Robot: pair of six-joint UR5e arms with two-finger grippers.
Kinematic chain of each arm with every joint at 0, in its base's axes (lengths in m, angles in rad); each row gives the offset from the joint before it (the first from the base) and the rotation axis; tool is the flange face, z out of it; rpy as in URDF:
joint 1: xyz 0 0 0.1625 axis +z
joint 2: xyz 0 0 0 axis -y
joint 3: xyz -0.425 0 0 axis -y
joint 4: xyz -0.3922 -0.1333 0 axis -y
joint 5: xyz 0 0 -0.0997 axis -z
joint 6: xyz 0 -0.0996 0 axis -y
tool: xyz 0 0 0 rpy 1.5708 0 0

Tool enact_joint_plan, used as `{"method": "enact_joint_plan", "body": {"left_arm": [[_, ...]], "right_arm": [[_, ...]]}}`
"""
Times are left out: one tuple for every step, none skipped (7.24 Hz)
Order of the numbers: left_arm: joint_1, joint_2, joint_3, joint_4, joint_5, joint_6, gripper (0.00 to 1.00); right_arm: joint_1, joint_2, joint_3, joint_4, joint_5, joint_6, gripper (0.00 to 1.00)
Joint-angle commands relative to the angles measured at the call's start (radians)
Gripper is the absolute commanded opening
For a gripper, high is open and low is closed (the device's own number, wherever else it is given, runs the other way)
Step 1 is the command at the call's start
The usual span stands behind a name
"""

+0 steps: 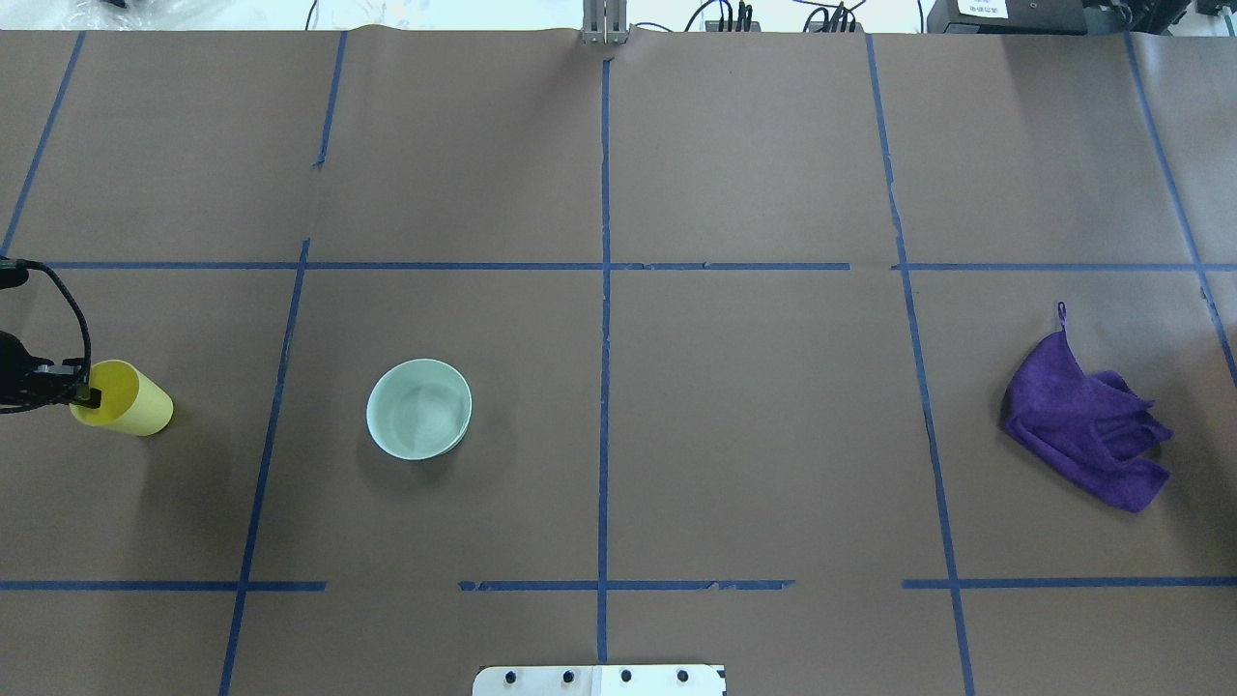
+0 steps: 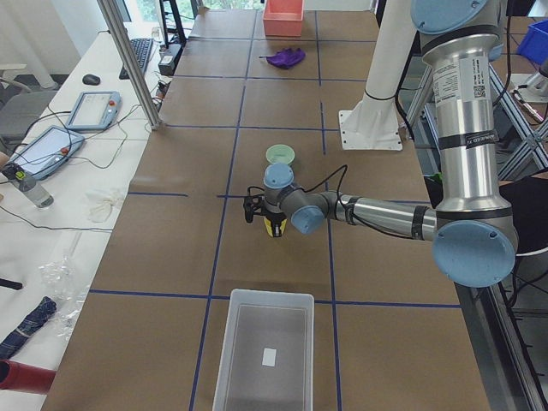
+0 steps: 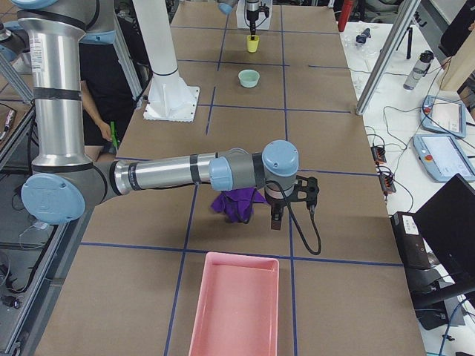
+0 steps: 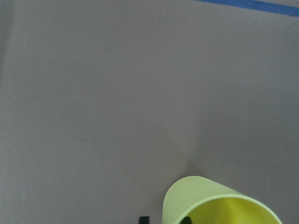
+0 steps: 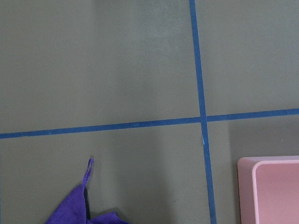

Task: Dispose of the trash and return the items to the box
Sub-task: 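Lower the left gripper onto the yellow cup and grasp it, then lift the yellow cup with the left gripper while the right arm reaches for the cloth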

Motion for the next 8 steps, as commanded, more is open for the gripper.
{"method": "enact_joint_plan", "body": {"left_arm": [[-0.018,0.012,-0.034,0.001,-0.014,0.007,0.0],[-0.045,0.014,-0.067,0.005,-0.018,0.01,0.0],[-0.109,0.011,-0.089,0.011,-0.051,0.025,0.0],[-0.16,0.008,-0.141,0.103,-0.102,0.123,0.0],[-0.201,-0.001,-0.21,0.251,-0.101,0.23,0.0],[-0.261,-0.009,-0.254,0.352,-0.096,0.325,0.0],[-0.304,-0.009,-0.256,0.384,-0.096,0.398,0.0],[-0.344,-0.01,-0.244,0.425,-0.094,0.508,0.0]], "right_arm": [[0.0,0.003,0.002,-0.001,0.003,0.002,1.0],[0.001,0.003,0.002,-0.002,0.003,0.002,1.0],[0.0,0.003,0.003,-0.002,0.004,0.003,1.0],[-0.007,0.002,0.002,-0.001,0.001,0.003,1.0],[-0.028,0.0,0.0,-0.001,-0.006,0.049,1.0],[-0.058,-0.006,0.02,0.006,-0.025,0.137,1.0],[-0.109,-0.017,0.044,0.037,-0.055,0.195,1.0],[-0.167,-0.018,0.048,0.108,-0.063,0.259,1.0]]}}
